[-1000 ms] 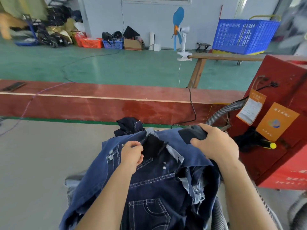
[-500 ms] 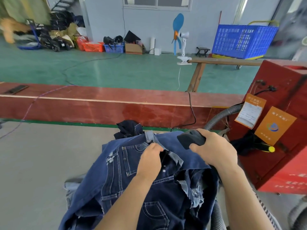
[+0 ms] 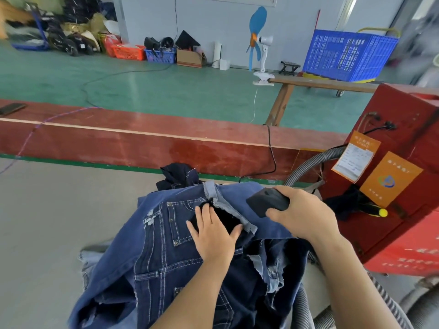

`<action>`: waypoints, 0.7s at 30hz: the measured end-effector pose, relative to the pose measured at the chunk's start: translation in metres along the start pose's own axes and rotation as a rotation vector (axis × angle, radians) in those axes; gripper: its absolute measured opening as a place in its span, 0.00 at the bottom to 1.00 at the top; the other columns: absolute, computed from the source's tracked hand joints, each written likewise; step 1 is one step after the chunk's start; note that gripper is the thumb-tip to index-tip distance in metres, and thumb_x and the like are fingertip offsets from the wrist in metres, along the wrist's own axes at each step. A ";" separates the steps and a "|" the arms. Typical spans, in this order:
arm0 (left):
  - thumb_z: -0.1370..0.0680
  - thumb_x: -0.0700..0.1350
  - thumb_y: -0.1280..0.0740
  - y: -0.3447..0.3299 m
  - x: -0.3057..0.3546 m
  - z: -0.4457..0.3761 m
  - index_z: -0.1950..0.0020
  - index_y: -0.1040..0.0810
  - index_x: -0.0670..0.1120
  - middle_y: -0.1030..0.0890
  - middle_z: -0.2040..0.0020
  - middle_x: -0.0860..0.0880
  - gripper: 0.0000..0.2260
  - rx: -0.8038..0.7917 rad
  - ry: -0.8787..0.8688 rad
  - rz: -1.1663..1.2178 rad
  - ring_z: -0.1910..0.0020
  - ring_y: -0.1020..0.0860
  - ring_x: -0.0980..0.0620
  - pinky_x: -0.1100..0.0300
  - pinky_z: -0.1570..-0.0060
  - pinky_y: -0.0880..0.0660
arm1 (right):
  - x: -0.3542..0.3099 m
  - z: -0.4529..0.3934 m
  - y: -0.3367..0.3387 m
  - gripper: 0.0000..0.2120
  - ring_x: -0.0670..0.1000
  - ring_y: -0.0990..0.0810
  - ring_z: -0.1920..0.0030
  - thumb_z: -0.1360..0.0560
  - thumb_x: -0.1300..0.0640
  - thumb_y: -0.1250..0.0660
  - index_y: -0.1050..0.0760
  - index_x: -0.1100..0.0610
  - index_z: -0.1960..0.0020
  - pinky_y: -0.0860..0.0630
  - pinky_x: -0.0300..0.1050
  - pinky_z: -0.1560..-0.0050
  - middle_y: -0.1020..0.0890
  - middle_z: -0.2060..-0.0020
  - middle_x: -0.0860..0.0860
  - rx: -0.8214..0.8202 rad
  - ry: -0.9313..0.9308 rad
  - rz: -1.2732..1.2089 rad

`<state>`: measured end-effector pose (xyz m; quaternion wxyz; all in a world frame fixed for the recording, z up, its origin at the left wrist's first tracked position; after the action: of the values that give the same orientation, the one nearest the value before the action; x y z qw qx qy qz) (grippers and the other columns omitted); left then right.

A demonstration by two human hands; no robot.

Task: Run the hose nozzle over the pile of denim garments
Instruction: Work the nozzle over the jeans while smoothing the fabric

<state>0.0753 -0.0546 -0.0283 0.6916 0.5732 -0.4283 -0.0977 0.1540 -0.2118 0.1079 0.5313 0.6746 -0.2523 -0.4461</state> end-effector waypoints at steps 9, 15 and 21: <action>0.24 0.68 0.43 -0.016 -0.004 -0.003 0.21 0.60 0.46 0.63 0.21 0.52 0.43 -0.177 -0.017 -0.116 0.24 0.67 0.49 0.40 0.28 0.65 | -0.031 -0.004 -0.033 0.18 0.51 0.23 0.60 0.28 0.44 0.34 0.29 0.40 0.39 0.28 0.42 0.63 0.20 0.56 0.46 -0.156 0.118 0.168; 0.23 0.66 0.41 -0.017 -0.002 -0.005 0.20 0.57 0.47 0.61 0.21 0.52 0.42 -0.178 -0.040 -0.126 0.23 0.66 0.48 0.39 0.28 0.64 | -0.039 -0.008 -0.054 0.24 0.50 0.24 0.57 0.30 0.45 0.33 0.31 0.43 0.34 0.31 0.41 0.64 0.19 0.53 0.45 -0.219 0.123 0.252; 0.26 0.70 0.41 -0.016 -0.003 -0.008 0.20 0.57 0.47 0.59 0.20 0.52 0.45 -0.203 -0.046 -0.105 0.23 0.65 0.50 0.40 0.28 0.63 | -0.033 -0.019 -0.056 0.15 0.48 0.33 0.70 0.32 0.54 0.29 0.35 0.57 0.59 0.39 0.42 0.72 0.31 0.68 0.49 -0.222 0.058 0.038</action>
<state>0.0842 -0.0520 -0.0435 0.7302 0.5192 -0.4016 -0.1897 0.1468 -0.1581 0.0669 0.6181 0.6194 -0.1987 -0.4414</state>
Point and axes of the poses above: each hand's wrist, its own z-axis away from the middle knuckle, its own y-axis out of the back of the hand, x = y × z, the point moved 8 cm from there along -z, towards the middle knuckle
